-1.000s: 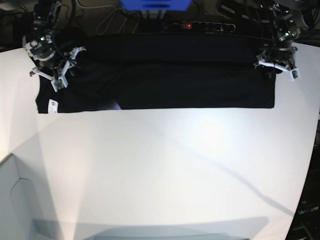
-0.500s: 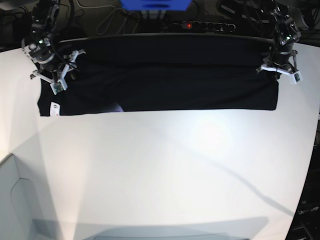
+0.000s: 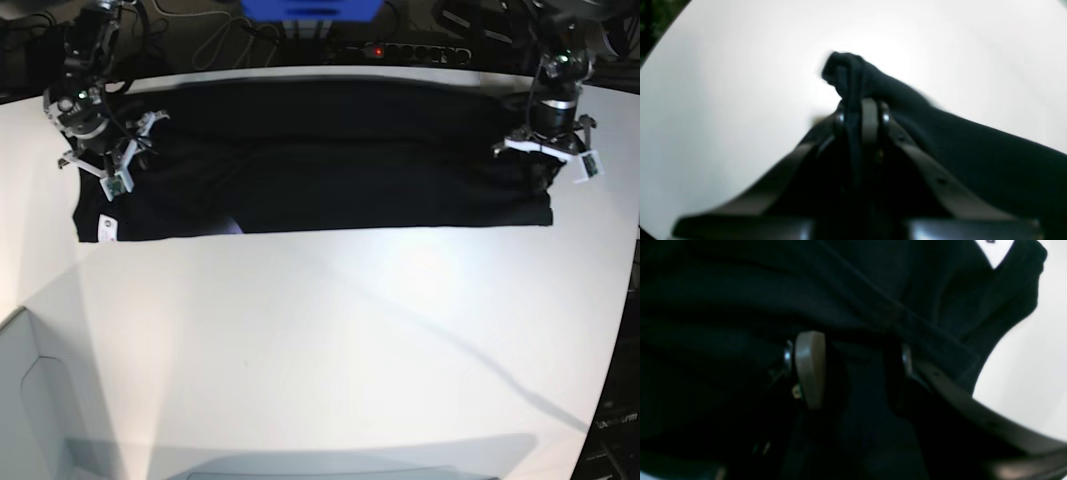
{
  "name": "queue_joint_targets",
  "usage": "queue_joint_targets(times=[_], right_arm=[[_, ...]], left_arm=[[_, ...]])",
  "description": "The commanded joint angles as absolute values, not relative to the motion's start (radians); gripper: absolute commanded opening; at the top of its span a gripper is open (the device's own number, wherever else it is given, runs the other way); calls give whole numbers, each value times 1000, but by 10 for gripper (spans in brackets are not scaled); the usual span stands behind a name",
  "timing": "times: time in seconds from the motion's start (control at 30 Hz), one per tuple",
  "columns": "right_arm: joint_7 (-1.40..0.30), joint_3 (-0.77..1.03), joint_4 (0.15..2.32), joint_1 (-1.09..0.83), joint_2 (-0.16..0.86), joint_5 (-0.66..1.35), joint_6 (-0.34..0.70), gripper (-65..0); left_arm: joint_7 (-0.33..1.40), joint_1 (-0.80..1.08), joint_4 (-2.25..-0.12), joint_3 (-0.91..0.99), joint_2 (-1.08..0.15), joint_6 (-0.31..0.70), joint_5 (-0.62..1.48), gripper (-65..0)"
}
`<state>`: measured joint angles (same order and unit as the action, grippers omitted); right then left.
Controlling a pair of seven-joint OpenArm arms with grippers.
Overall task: Fold the T-shirt properly
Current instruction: 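Fold the strip end with the left gripper toward the right gripper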
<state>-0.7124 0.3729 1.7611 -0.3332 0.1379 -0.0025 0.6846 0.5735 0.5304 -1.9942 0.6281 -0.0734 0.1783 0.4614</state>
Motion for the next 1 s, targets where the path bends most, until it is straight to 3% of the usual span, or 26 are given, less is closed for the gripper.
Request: queue_joint_targets(times=[0.0,0.5,0.67,0.97], right_arm=[[-719,378,1773,-334,150,-8,698,-365],[-717,378,1771,-321,150,-7,698,-365],[-717,378,1771,-321,150,-7,698,-365],[-717,378,1771,-321,150,-7,698,-365]], left_arm=[[553,541,-2020,608,-77,183,470,-650],[549,452,-1979,-19,-77,165,435,-650],[545,344,-1890,-249,-76,82,318,-650],[530,197,-1742,-518,-76,-48,311,-650]])
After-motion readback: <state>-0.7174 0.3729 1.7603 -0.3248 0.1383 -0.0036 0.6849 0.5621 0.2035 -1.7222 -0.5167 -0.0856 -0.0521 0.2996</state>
